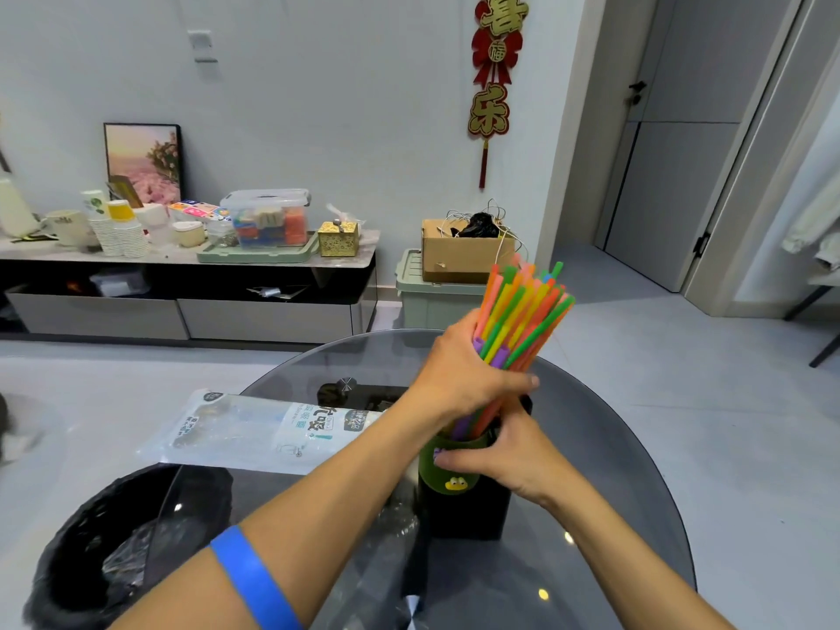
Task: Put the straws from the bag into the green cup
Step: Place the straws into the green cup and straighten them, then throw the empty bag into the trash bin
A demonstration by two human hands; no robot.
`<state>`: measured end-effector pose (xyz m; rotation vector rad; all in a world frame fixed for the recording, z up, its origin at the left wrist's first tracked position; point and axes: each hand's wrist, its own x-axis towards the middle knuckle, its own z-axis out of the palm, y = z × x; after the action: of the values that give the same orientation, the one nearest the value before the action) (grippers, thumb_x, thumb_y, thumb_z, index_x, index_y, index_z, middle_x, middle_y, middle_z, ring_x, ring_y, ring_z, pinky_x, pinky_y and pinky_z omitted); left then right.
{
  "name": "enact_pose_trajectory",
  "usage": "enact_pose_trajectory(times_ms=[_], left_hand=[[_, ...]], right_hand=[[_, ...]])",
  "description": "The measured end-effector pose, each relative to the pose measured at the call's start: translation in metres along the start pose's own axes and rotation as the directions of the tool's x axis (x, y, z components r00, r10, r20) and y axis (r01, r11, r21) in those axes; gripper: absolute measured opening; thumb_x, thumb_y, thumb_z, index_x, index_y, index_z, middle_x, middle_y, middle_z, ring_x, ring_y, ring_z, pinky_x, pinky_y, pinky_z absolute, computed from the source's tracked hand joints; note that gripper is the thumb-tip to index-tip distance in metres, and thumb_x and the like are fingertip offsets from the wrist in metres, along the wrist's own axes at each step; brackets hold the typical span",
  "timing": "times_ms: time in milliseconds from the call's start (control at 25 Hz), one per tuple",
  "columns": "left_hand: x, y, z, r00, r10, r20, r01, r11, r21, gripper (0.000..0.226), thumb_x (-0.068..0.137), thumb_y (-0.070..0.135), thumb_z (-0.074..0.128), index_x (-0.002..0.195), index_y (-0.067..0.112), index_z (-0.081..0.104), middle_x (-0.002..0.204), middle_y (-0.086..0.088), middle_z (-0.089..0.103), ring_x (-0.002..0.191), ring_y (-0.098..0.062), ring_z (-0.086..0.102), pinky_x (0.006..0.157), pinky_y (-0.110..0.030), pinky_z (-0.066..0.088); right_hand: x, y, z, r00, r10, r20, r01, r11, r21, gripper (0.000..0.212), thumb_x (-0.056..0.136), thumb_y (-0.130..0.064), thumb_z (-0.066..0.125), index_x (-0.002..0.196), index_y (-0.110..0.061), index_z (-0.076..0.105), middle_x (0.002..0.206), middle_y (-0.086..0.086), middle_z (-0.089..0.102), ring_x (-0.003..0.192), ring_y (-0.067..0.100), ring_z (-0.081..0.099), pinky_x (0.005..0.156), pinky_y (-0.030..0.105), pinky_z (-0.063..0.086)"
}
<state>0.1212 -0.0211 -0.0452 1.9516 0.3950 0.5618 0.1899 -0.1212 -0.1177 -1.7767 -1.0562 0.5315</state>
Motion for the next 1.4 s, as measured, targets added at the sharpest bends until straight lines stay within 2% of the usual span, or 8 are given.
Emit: enact_pose_trajectory(times_ms=[120, 400, 520, 640, 840, 960, 1200, 1400], left_hand=[[0.007, 0.002, -0.001, 0.995, -0.063, 0.072, 0.069, 0.994, -0.088, 0.036, 0.067, 0.015, 0.087, 0.098, 0.017, 0.069, 0.087, 0.002, 0.073, 0.08, -0.012, 0.069, 0.078, -0.027, 0.058], [-0.021, -0.02, -0.03, 0.985, -0.129, 0.116, 0.141, 0.985, -0.099, 0.086, 0.063, 0.03, 0.091, 0.137, 0.031, 0.046, 0.13, 0.007, 0.06, 0.121, -0.007, 0.056, 0.098, -0.032, 0.051], [-0.057, -0.054, -0.07, 0.99, -0.135, 0.036, 0.13, 0.986, 0.102, 0.075, 0.074, 0.037, 0.082, 0.139, 0.033, 0.046, 0.139, 0.008, 0.052, 0.131, -0.008, 0.046, 0.1, -0.027, 0.042], [-0.101, -0.095, -0.101, 0.957, -0.277, 0.09, 0.115, 0.642, 0.758, 0.082, 0.077, 0.055, 0.068, 0.148, 0.032, 0.033, 0.157, 0.003, 0.031, 0.144, -0.019, 0.028, 0.118, -0.046, 0.023], [-0.115, -0.101, -0.125, 0.952, -0.253, 0.174, -0.041, 0.457, 0.888, 0.103, 0.071, 0.052, 0.07, 0.153, 0.038, 0.009, 0.164, 0.001, 0.01, 0.149, -0.023, 0.011, 0.12, -0.052, 0.011], [-0.119, -0.103, -0.126, 0.912, -0.38, 0.151, -0.008, 0.353, 0.936, 0.094, 0.078, 0.041, 0.061, 0.154, 0.032, 0.006, 0.163, -0.005, 0.012, 0.147, -0.03, 0.018, 0.118, -0.053, 0.019], [-0.13, -0.097, -0.138, 0.984, 0.143, -0.105, 0.043, 0.38, 0.924, 0.023, 0.087, 0.026, 0.045, 0.108, 0.018, 0.052, 0.094, -0.007, 0.069, 0.077, -0.027, 0.058, 0.072, -0.036, 0.044], [-0.164, -0.083, -0.229, 0.657, 0.218, -0.722, 0.491, 0.603, 0.629, 0.018, 0.082, 0.016, 0.053, 0.1, 0.015, 0.055, 0.083, -0.004, 0.055, 0.083, -0.025, 0.043, 0.075, -0.038, 0.027]], right_hand=[[0.001, 0.002, -0.002, 1.0, 0.029, -0.001, -0.029, 0.999, -0.026, 0.093, 0.049, -0.044, 0.09, 0.127, -0.036, 0.04, 0.117, -0.014, 0.065, 0.11, 0.005, 0.063, 0.096, 0.033, 0.054], [-0.003, 0.0, -0.002, 0.998, 0.026, -0.059, -0.024, 0.999, 0.035, 0.089, 0.056, -0.033, 0.093, 0.131, -0.036, 0.046, 0.115, -0.025, 0.06, 0.104, -0.006, 0.061, 0.09, 0.022, 0.053], [-0.01, -0.006, -0.001, 0.998, 0.067, -0.022, -0.067, 0.998, -0.006, 0.089, 0.061, -0.034, 0.092, 0.134, -0.033, 0.042, 0.114, -0.023, 0.056, 0.103, -0.002, 0.057, 0.089, 0.02, 0.046], [-0.017, -0.005, -0.005, 0.965, 0.255, 0.055, -0.248, 0.962, -0.114, 0.073, 0.062, -0.033, 0.091, 0.123, -0.021, 0.052, 0.109, -0.011, 0.063, 0.097, 0.008, 0.061, 0.084, 0.024, 0.046], [-0.04, -0.016, 0.001, 0.815, 0.502, 0.289, -0.282, 0.78, -0.558, 0.029, 0.073, -0.037, 0.08, 0.063, -0.018, 0.061, 0.066, 0.001, 0.064, 0.057, 0.014, 0.055, 0.053, 0.024, 0.046], [-0.057, -0.02, 0.036, 0.882, 0.374, 0.287, -0.17, 0.821, -0.545, 0.03, 0.076, -0.042, 0.074, 0.063, -0.019, 0.059, 0.06, -0.005, 0.063, 0.054, 0.011, 0.055, 0.055, 0.027, 0.049], [-0.07, -0.026, 0.101, 0.987, -0.004, 0.16, 0.104, 0.777, -0.62, 0.02, 0.083, -0.042, 0.06, 0.075, -0.023, 0.055, 0.067, -0.008, 0.064, 0.069, 0.01, 0.06, 0.064, 0.029, 0.049], [-0.06, -0.032, 0.149, 0.964, -0.245, 0.106, 0.255, 0.728, -0.636, 0.02, 0.083, -0.034, 0.064, 0.073, -0.027, 0.049, 0.069, -0.009, 0.058, 0.068, 0.017, 0.057, 0.055, 0.031, 0.038]])
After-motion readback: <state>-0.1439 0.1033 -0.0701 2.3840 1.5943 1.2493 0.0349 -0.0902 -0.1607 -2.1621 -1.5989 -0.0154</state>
